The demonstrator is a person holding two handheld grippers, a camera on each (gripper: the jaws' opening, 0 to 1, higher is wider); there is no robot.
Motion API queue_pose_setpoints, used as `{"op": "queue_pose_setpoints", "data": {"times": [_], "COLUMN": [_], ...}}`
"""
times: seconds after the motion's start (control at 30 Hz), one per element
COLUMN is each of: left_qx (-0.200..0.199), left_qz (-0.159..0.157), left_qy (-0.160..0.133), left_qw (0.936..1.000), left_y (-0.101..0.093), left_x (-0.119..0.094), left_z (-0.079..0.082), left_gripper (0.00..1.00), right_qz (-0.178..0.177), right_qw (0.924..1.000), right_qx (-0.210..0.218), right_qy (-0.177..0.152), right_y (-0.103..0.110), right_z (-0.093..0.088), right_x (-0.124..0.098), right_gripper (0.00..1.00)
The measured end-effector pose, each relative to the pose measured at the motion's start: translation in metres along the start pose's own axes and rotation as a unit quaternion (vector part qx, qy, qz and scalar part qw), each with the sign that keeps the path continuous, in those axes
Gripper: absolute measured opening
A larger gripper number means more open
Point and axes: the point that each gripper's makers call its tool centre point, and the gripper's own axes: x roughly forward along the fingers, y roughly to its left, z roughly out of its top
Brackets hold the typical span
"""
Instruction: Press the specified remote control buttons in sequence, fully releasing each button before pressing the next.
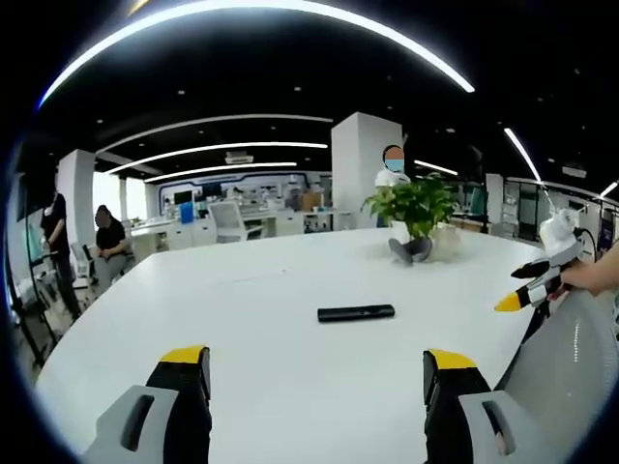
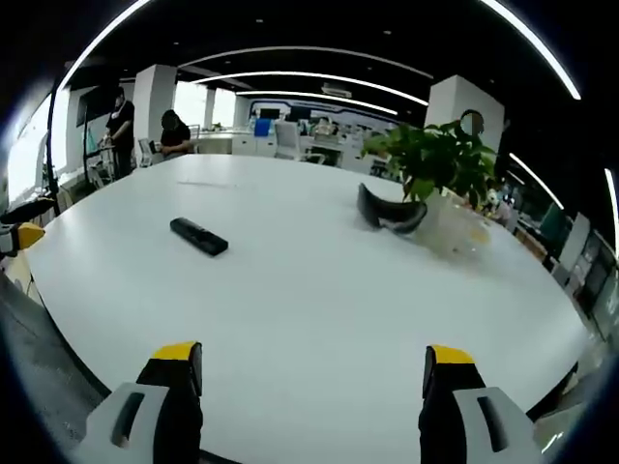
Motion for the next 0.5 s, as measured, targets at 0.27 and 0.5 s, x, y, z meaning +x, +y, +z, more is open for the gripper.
{"op": "queue_pose_setpoints", "data": {"times": [0.27, 0.5], "left_qx": [0.005, 0.007], "left_qz": [0.003, 0.001], "left_qy": [0.0, 0.003], "left_qw": [1.0, 1.0], "left_y": [-0.002, -0.004], "left_x": [-0.001, -0.001], "left_z": [0.001, 0.0], "left_gripper": [0.95, 0.95], "right_qz": [0.003, 0.004], "right_qw": [1.0, 0.9999], "right_qx": [0.005, 0.002], "right_qy": [0.001, 0.012], "right_y": [-0.009, -0.012], "right_z": [-0.002, -0.007], "right_x": [0.007, 0.008], "right_gripper": [0.93, 0.92]}}
